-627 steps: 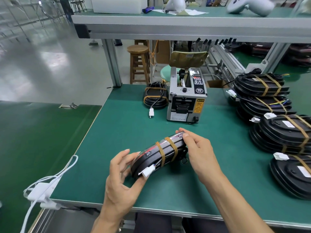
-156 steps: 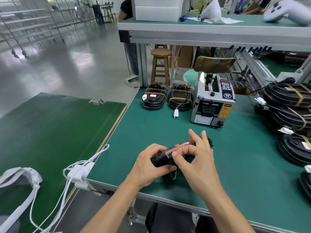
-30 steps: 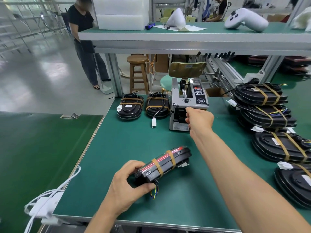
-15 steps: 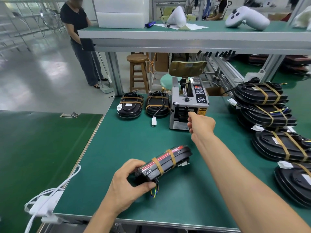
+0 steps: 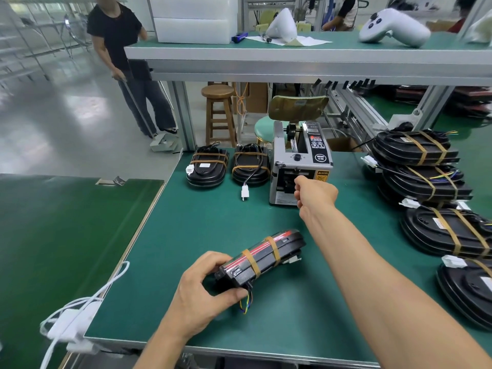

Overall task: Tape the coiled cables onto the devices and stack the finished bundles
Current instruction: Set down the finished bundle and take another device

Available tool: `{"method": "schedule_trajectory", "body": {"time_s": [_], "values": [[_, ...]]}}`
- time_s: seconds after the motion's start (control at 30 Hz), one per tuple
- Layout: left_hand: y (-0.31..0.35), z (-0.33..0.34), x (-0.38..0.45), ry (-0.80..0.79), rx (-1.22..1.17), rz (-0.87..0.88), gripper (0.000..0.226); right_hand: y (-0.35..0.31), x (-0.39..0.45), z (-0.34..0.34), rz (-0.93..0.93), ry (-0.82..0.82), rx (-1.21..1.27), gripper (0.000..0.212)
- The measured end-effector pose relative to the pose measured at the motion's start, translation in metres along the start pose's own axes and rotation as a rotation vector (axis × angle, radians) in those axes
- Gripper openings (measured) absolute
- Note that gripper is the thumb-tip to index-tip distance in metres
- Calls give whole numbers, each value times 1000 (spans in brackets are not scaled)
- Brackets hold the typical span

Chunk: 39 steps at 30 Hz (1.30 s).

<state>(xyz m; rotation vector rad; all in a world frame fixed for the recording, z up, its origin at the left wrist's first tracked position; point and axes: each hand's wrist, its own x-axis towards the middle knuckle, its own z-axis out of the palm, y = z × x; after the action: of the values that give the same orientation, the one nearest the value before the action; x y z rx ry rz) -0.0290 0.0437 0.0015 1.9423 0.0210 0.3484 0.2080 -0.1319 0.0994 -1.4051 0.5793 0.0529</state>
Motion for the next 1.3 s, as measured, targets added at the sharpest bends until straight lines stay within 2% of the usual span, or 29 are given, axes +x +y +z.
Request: {"method": "schedule_trajectory", "body": {"time_s": [0.2, 0.3, 0.47, 0.53, 0.63, 0.77, 1.0, 1.17, 1.3], "values": [[1, -1, 0, 1, 4, 5, 54, 24, -7, -19, -4, -46, -101, 13], [1, -1, 1, -1, 12, 3, 54, 26, -6, -22, -121, -29, -126, 8], [1, -1, 0, 4, 8, 3, 54, 13, -3, -7, -272, 24, -210, 19], [1, 0, 0, 5, 3, 0, 54, 10, -2, -2, -273, 51, -244, 23], [1, 0, 0, 11, -6, -4, 54, 10, 2, 3, -265, 84, -281, 17], [0, 0, -1, 7, -4, -3, 54, 11, 3, 7, -247, 152, -259, 25], [0, -1, -1, 10, -5, -12, 53, 11, 9, 15, -217, 167, -228, 19], [0, -1, 0, 9, -5, -8, 50, 11, 6, 15, -214, 120, -273, 11], [1, -1, -1, 5, 12, 14, 49, 28, -3, -8, -159, -103, -384, 19]]}}
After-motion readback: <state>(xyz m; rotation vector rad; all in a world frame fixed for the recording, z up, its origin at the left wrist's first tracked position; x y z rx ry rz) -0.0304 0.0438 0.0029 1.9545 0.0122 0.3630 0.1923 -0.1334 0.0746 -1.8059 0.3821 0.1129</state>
